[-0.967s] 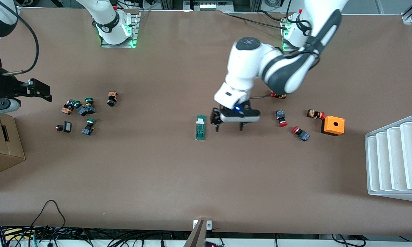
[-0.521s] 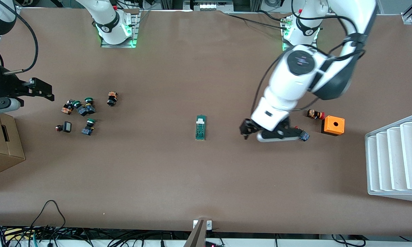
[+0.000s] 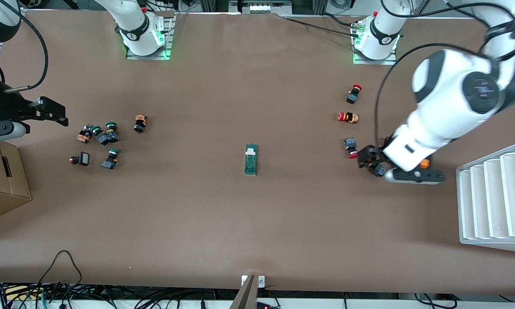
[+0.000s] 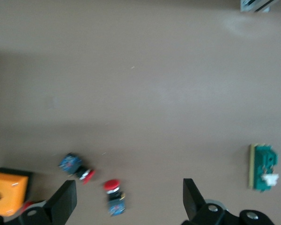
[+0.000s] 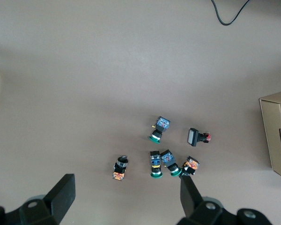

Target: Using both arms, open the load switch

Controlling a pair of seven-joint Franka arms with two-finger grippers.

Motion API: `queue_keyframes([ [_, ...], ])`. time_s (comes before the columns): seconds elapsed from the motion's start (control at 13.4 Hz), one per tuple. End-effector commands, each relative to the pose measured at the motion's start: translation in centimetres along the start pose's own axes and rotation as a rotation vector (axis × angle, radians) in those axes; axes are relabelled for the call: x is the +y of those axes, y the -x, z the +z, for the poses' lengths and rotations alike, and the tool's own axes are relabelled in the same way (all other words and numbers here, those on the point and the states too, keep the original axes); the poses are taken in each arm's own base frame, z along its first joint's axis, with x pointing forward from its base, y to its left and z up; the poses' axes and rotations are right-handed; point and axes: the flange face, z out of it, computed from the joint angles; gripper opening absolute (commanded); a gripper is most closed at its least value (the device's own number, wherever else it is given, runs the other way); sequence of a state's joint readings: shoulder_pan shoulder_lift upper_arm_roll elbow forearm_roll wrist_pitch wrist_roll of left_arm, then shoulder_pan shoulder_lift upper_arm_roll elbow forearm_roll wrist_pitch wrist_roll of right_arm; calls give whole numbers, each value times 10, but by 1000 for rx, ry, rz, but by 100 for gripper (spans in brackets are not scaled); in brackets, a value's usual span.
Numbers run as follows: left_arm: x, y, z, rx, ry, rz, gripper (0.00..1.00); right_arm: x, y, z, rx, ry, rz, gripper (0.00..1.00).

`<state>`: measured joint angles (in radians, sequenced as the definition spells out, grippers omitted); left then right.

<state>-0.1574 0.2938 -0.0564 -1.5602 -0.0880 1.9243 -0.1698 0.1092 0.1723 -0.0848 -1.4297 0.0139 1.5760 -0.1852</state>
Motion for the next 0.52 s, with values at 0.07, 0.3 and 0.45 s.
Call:
queue_keyframes([
  [0.07, -31, 13, -32, -60, -15, 84, 100, -3, 2, -7, -2, -12, -18, 100],
  [0.3, -54, 25, -51, -104, -38, 77, 100, -4, 3, -6, -7, -14, -19, 99],
  [0.45, -67, 29, -58, -123, -42, 104, 100, -4, 3, -6, -8, -15, -18, 99],
])
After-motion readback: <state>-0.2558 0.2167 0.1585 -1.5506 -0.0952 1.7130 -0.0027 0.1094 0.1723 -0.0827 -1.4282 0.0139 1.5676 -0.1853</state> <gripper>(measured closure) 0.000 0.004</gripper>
